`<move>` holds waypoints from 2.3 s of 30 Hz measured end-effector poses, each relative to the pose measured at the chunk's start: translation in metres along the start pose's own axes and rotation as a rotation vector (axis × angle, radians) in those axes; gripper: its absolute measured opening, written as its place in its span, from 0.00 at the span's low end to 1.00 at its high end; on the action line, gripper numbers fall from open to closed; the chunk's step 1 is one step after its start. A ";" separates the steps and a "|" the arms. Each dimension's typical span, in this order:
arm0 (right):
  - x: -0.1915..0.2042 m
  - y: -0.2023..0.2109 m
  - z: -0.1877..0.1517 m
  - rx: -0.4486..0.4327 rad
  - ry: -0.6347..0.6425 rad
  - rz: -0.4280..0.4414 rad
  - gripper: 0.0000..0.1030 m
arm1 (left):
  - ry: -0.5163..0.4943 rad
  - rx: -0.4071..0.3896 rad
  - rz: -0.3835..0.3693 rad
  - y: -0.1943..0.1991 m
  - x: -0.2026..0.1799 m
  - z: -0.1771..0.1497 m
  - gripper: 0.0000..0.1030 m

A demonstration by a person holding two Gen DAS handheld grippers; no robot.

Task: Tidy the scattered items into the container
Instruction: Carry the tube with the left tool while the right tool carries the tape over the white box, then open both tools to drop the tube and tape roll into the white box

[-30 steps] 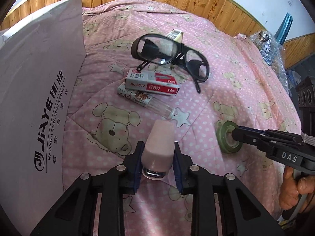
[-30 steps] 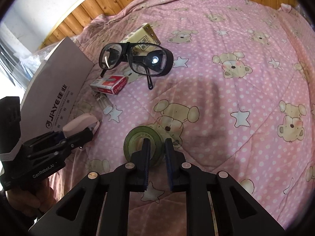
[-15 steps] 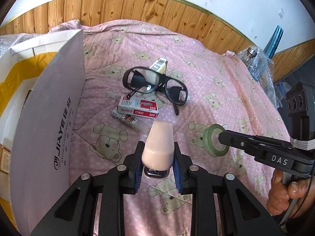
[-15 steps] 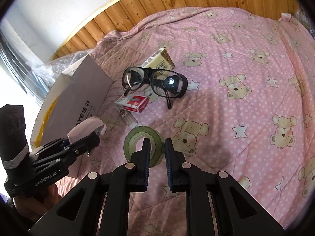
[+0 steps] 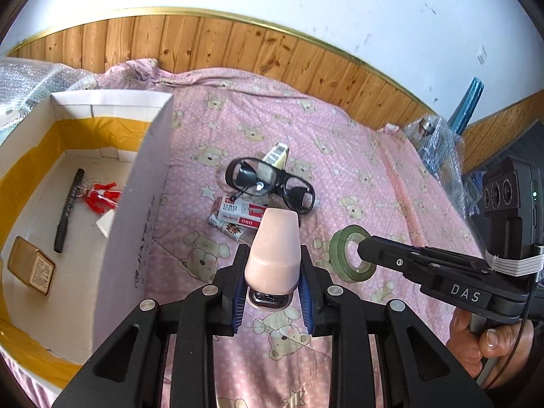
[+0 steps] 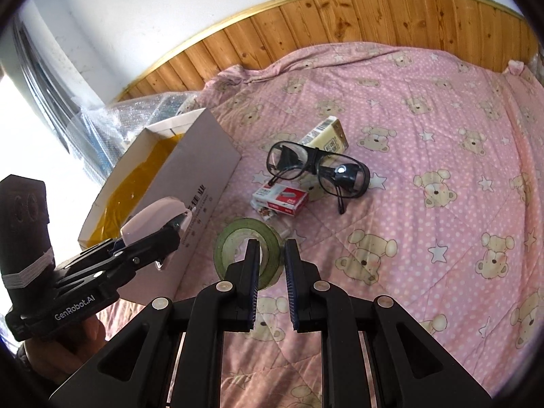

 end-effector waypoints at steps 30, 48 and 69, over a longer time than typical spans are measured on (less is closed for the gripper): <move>0.135 -0.015 0.036 -0.001 0.229 0.121 0.15 | 0.194 -0.182 0.041 0.105 0.087 0.014 0.27; 0.188 -0.055 0.045 0.061 0.309 0.189 0.15 | 0.312 -0.180 0.116 0.114 0.161 0.024 0.27; 0.188 -0.145 0.048 0.201 0.271 0.232 0.37 | 0.417 -0.053 0.194 0.033 0.251 0.057 0.41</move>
Point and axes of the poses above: each gripper's, at about its wrist camera, not at the fingertips, and y roughly against the way its jaws point, x to its left, z to its top, the point moved 1 cm from there along -y, roughly the way its jaws point, and after that the axes turned 5 degrees about z, right-handed, at the moved point
